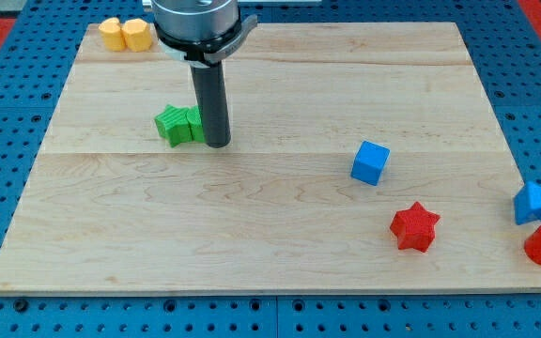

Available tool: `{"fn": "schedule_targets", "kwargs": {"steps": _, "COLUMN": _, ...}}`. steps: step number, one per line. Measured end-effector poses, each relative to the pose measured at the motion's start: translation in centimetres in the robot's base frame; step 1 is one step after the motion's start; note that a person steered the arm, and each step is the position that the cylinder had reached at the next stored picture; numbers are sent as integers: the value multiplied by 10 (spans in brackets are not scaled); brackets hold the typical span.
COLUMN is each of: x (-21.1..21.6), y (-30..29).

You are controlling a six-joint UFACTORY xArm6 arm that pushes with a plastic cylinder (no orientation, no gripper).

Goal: Place the green blocks to the center left of the board

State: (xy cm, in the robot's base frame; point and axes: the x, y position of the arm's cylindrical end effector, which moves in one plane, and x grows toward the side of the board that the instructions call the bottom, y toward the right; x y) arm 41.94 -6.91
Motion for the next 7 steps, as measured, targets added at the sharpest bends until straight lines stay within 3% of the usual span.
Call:
{"fn": "schedule_targets", "kwargs": {"steps": 3, "x": -29, "y": 30}}
{"fn": "schedule_targets", "kwargs": {"steps": 7, "x": -24, "y": -12}}
